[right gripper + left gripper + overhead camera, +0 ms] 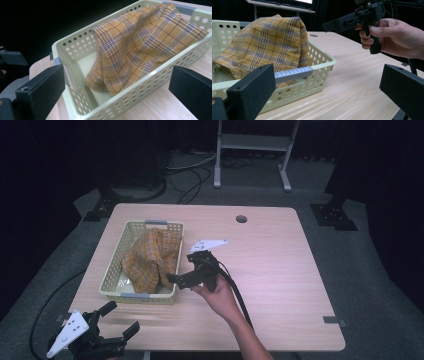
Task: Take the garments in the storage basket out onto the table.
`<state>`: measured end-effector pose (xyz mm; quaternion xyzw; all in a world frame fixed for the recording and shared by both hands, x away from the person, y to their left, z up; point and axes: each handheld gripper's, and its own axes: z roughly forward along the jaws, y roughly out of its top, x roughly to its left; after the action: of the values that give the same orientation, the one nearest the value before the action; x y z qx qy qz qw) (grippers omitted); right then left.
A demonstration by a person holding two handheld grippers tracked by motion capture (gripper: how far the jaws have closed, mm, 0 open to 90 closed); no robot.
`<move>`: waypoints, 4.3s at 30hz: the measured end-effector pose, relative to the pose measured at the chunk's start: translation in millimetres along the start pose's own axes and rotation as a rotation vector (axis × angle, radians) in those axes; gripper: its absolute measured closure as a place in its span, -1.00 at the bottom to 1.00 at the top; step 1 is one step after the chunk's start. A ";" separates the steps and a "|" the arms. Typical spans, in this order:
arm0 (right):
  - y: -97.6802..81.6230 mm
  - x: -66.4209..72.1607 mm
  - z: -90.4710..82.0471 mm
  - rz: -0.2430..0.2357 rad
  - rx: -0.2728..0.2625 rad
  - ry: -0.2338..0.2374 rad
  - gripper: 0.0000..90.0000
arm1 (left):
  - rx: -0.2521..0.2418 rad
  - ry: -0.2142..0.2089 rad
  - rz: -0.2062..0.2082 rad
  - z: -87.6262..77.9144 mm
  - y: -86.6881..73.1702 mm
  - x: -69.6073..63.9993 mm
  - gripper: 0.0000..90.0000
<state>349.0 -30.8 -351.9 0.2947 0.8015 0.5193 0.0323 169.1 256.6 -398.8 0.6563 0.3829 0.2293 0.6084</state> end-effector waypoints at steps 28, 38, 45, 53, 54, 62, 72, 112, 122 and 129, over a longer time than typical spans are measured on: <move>24.0 3.0 18.0 -0.029 -0.002 0.010 -0.99 | 0.002 -0.002 0.002 0.3 -0.1 -0.1 -0.99; 29.7 2.4 25.2 -0.033 -0.001 0.011 -0.99 | 0.004 -0.004 0.003 0.9 -0.5 0.0 -0.99; 31.3 1.5 32.4 -0.027 0.007 0.020 -0.99 | 0.005 -0.005 0.003 1.2 -0.7 0.1 -1.00; 36.3 3.7 41.1 -0.032 0.019 0.028 -0.99 | 0.002 -0.005 0.004 1.0 -0.5 0.0 -0.99; 36.9 4.1 42.1 -0.031 0.020 0.029 -0.99 | 0.002 -0.004 0.003 0.8 -0.4 0.0 -0.99; 39.8 6.2 50.5 -0.036 0.032 0.036 -0.99 | -0.002 -0.003 0.002 -0.4 0.0 0.8 -1.00; 43.8 9.4 58.7 -0.046 0.052 0.033 -0.99 | -0.003 -0.003 0.000 -0.6 0.0 1.4 -1.00; 38.9 9.1 84.0 -0.041 0.100 -0.012 -0.89 | -0.007 -0.010 0.000 -0.7 0.3 0.1 -1.00; 37.0 8.7 87.0 -0.050 0.117 -0.034 -0.68 | -0.010 -0.009 0.000 -1.1 0.6 0.3 -0.99; 35.6 8.0 88.2 -0.059 0.126 -0.050 -0.48 | -0.011 -0.009 -0.001 -1.1 0.6 0.2 -0.99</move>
<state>389.7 55.2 -360.0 0.2854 0.8398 0.4593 0.0491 168.5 257.5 -398.0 0.6539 0.3792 0.2281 0.6137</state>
